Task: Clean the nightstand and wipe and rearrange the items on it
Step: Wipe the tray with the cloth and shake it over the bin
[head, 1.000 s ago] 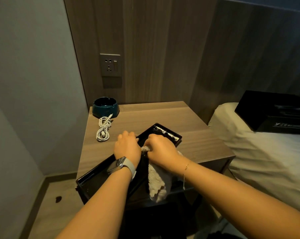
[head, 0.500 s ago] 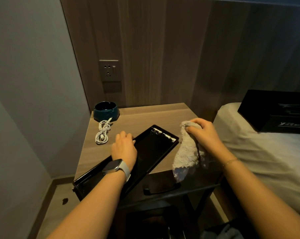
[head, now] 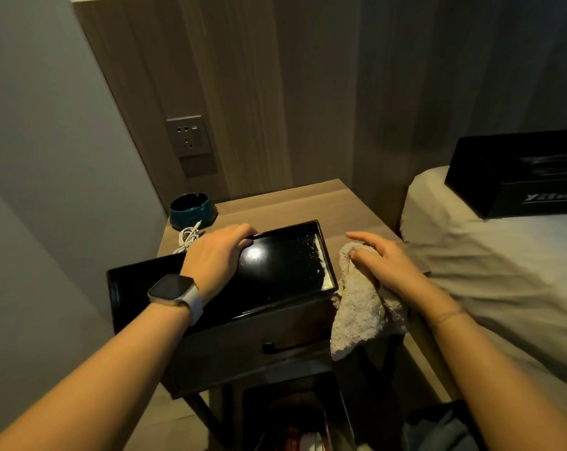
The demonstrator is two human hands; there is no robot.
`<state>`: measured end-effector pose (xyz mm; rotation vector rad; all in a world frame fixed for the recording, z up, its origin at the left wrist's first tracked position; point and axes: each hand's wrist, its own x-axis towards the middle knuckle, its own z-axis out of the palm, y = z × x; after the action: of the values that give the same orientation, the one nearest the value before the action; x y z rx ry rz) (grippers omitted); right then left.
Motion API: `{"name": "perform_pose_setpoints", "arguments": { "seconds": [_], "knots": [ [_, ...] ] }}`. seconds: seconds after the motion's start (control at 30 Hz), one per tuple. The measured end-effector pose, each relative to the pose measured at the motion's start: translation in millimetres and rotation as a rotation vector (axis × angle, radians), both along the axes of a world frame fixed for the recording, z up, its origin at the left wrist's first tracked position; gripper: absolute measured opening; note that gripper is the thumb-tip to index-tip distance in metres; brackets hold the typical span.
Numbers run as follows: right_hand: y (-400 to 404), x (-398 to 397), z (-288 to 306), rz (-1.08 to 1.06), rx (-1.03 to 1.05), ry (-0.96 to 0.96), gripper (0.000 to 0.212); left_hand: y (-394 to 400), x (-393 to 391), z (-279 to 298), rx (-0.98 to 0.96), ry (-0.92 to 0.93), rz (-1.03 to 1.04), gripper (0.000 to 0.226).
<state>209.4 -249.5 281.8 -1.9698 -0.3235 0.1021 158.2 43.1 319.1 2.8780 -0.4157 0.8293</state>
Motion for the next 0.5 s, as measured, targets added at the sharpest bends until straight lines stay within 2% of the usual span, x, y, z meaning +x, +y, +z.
{"name": "perform_pose_setpoints", "arguments": {
  "seconds": [0.13,0.2,0.37,0.47,0.5],
  "knots": [
    [3,-12,0,0.180,0.053,0.014,0.045,-1,-9,5,0.060,0.045,-0.122,0.024],
    [4,-19,-1,0.241,0.047,0.018,0.051,-3,-12,6,0.101,0.059,-0.155,0.019],
    [6,-34,3,0.320,0.137,0.009,0.035,-9,-20,19,0.084,0.085,-0.195,0.020],
    [7,-42,2,0.387,0.203,0.129,0.038,-14,-30,26,0.072,0.112,-0.223,0.034],
    [6,-44,-1,0.391,0.209,0.150,0.042,-14,-33,26,0.088,0.122,-0.227,0.032]
  ]
}}
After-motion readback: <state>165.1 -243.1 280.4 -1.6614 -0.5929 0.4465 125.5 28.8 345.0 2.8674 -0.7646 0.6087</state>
